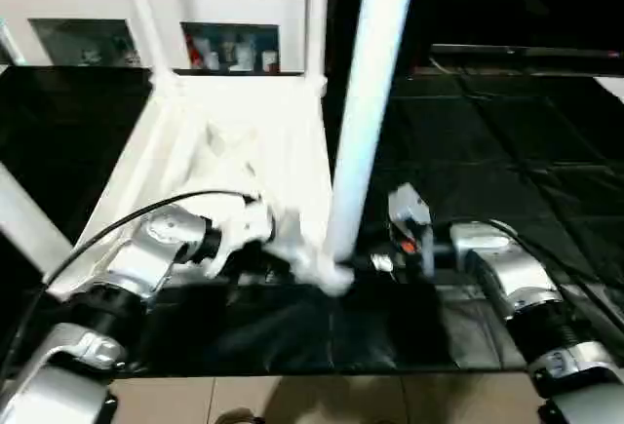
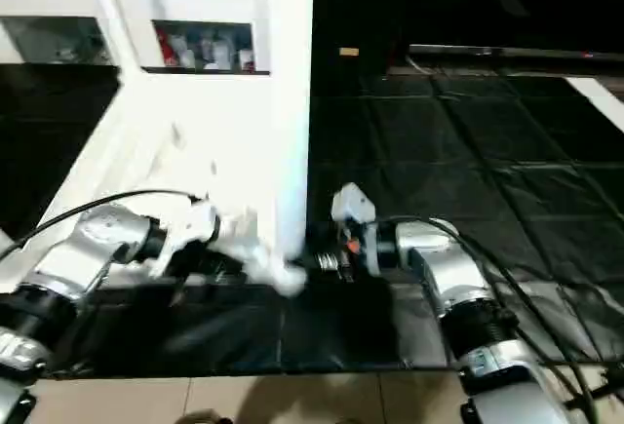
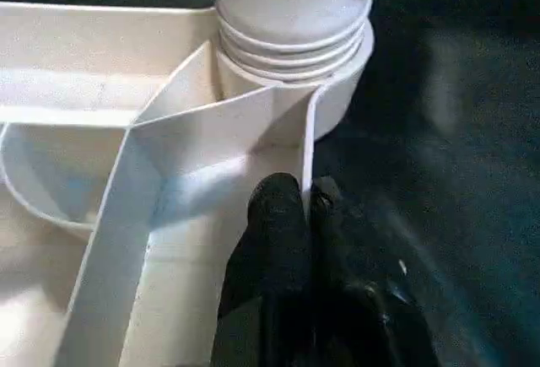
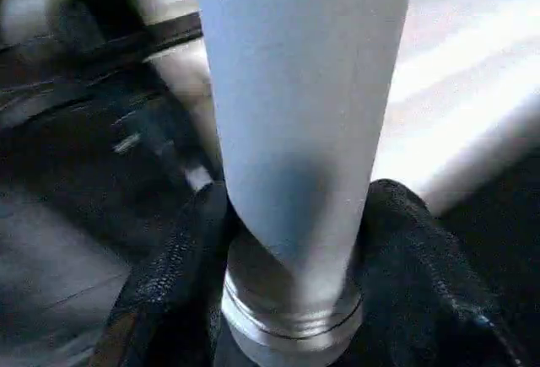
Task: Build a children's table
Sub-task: Rotate leg to tighten
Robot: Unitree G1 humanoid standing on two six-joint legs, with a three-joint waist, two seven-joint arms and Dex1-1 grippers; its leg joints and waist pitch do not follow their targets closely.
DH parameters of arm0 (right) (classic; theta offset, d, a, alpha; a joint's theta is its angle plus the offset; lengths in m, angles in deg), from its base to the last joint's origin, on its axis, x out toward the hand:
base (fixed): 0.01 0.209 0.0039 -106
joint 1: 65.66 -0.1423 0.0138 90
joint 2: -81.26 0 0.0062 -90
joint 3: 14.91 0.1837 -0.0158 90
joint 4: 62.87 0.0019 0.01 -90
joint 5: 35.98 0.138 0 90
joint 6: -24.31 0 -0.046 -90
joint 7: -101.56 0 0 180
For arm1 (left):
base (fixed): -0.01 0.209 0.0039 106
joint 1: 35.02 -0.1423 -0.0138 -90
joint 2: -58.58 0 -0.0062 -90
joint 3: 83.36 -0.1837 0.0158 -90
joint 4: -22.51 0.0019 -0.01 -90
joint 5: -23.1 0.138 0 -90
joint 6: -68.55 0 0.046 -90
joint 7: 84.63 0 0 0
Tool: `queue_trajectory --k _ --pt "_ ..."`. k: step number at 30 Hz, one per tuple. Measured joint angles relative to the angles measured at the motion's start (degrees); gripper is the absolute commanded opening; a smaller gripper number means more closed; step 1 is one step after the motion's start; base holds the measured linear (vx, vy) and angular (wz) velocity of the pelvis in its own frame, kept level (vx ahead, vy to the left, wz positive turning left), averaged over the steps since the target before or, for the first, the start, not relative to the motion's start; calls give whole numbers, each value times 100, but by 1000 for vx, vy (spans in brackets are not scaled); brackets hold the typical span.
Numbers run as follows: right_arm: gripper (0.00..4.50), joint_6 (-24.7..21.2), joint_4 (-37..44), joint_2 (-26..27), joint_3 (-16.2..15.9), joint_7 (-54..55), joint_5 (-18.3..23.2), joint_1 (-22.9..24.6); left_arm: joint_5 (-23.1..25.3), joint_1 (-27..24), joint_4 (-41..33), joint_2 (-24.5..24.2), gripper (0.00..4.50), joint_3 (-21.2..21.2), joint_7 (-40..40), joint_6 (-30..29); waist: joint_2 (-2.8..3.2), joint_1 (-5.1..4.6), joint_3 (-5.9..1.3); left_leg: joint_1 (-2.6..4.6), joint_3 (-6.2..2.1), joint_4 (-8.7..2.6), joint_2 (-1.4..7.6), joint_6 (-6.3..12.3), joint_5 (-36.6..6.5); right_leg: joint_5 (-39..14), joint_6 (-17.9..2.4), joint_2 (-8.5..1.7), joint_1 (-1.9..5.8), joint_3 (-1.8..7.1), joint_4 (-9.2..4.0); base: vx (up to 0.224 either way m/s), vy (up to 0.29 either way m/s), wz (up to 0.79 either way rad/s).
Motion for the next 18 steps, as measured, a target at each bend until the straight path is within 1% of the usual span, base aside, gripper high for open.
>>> queue_trajectory --k 2,3,4,6,9,13,14,15,16,17,18 --pt "200 -106 -161 364 186 986 -110 -108 21 73 54 261 0 146 646 -332 -6 -137 4 -19 -5 2 0 -2 1 0 0 0 -14 -5 -7 0 0 0" --pt "200 -133 -211 521 251 1335 -152 -143 23 102 73 367 0 213 860 -426 -6 -183 4 -17 -7 6 0 -2 1 0 0 -1 -19 -8 -9 0 0 0" --pt "200 -176 -234 612 315 1682 -178 -158 26 118 81 472 0 266 1089 -513 -6 -211 4 -15 -7 5 0 -2 1 0 0 -1 -21 -8 -11 0 0 0" --pt "199 -172 -326 977 466 2505 -245 -209 43 149 89 770 0 404 1657 -691 -9 -237 3 -14 -8 6 -1 -2 1 2 -3 -1 -24 -6 -5 0 0 0" --pt "199 -96 -414 1235 547 3216 -378 -294 52 192 92 1016 0 495 2153 -812 -8 -224 2 -20 -8 -1 -1 -1 -2 8 -11 0 -30 -7 -4 0 0 0" --pt "199 -61 -467 1348 600 3617 -465 -371 103 252 141 1201 0 545 2492 -804 -7 -187 1 -27 -7 -28 -1 2 -11 15 -25 0 -38 -9 -9 0 0 0" --pt "234 -55 -485 1362 609 3687 -477 -395 121 277 169 1237 0 545 2548 -802 -7 -175 1 -29 -7 -32 -2 2 -11 14 -26 0 -42 -10 -10 0 0 0" --pt "255 -41 -494 1370 628 3713 -476 -395 121 299 202 1251 0 545 2562 -793 -7 -163 1 -30 -7 -34 -1 2 -11 14 -26 0 -43 -10 -11 0 0 0" --pt "255 -35 -485 1366 662 3710 -455 -387 124 318 233 1258 0 536 2566 -773 -7 -155 1 -30 -6 -34 -2 2 -11 14 -26 0 -43 -10 -11 0 0 0" --pt "271 -42 -426 1344 759 3646 -386 -327 146 351 274 1287 0 513 2570 -753 -7 -145 2 -31 -6 -34 -2 2 -10 15 -27 0 -44 -10 -14 0 0 0" --pt "278 -48 -426 1335 788 3625 -369 -286 167 352 276 1292 0 505 2579 -731 -8 -136 2 -32 -6 -33 -2 2 -10 15 -28 0 -44 -10 -14 0 0 0"
